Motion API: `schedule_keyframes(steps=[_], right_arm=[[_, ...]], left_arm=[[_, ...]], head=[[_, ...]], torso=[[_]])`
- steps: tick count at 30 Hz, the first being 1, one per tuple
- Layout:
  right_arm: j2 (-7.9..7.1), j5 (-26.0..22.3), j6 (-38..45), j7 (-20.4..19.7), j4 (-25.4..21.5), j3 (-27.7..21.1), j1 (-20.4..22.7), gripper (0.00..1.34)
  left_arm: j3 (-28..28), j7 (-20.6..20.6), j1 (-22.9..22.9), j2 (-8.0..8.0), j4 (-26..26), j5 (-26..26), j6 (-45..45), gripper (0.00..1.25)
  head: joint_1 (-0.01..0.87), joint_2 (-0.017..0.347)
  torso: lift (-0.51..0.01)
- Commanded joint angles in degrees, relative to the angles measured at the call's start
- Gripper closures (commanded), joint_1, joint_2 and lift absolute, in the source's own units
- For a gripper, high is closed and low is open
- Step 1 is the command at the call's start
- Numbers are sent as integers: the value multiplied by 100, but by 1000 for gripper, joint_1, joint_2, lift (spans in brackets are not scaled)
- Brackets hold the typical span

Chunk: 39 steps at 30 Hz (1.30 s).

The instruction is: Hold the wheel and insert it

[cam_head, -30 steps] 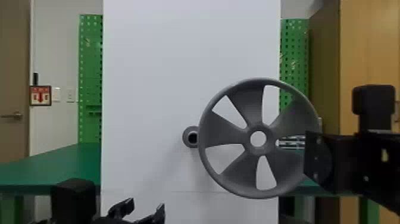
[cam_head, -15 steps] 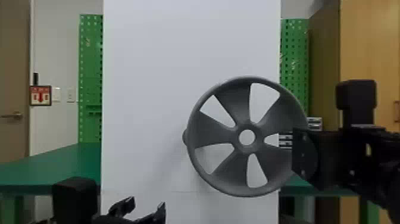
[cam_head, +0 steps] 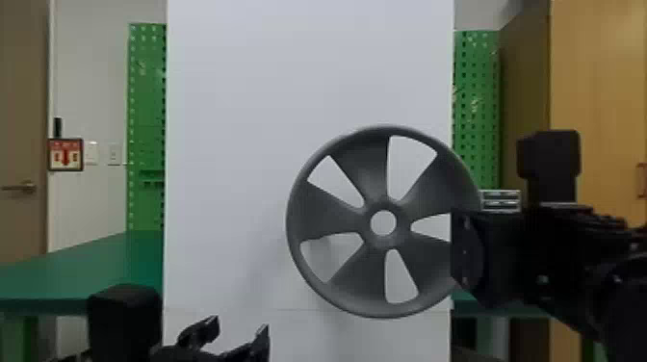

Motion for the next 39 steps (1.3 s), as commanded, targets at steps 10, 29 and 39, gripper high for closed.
schedule_keyframes(steps=[10, 29, 39], right_arm=[[5, -916, -201, -753, 232, 233, 3, 1204], [5, -1750, -298, -1659, 443, 663, -129, 1204], [5, -2067, -518, -1975, 584, 813, -156, 1204]], left_arm=[[-9, 8, 0, 0, 0, -26, 0, 495], [-53, 8, -8, 9, 0, -53, -9, 495], [-80, 8, -17, 9, 0, -88, 0, 495]], head=[[0, 37], [0, 37], [0, 37]], torso=[[-486], [-486], [-486]])
